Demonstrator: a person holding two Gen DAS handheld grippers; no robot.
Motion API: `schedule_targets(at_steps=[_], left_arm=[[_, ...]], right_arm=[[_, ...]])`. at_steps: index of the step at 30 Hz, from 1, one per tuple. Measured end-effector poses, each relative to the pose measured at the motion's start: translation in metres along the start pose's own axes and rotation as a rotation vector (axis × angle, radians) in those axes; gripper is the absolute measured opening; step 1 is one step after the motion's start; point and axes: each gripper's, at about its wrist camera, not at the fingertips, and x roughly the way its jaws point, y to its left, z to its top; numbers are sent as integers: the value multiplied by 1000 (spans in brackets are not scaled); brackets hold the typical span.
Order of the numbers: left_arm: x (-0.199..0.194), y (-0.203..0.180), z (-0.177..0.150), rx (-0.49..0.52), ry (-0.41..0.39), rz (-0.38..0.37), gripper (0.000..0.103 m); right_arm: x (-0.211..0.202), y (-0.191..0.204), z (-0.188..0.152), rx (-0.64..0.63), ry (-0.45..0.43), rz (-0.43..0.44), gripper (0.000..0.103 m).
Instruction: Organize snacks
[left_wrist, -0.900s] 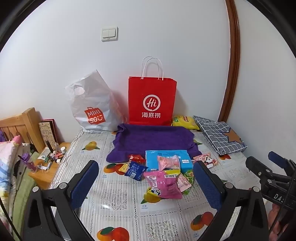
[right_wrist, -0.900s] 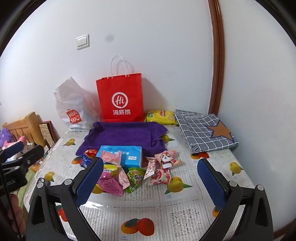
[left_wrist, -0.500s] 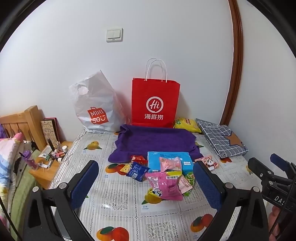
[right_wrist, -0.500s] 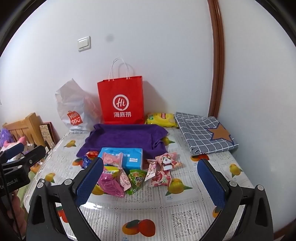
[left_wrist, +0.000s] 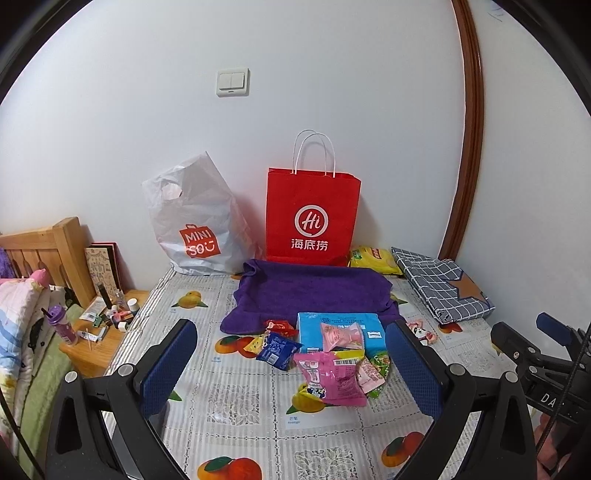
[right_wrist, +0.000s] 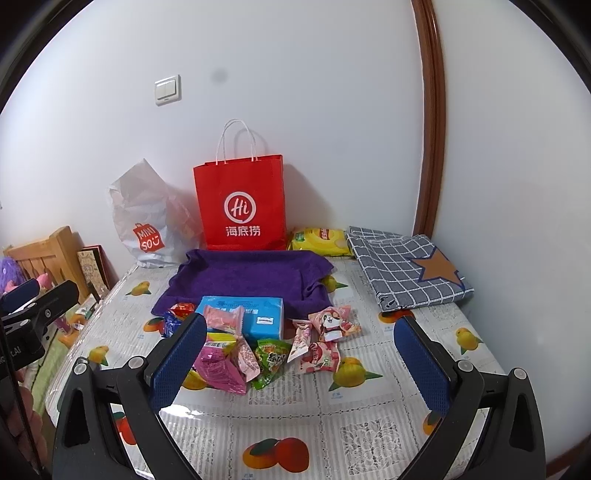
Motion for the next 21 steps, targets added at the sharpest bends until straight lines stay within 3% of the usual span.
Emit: schedule_targets(at_steps=[21], left_arm=[[5,-2,-3,6,35,-31,103]], right_arm=[[-5,3,-4,-11,-26,1,101]])
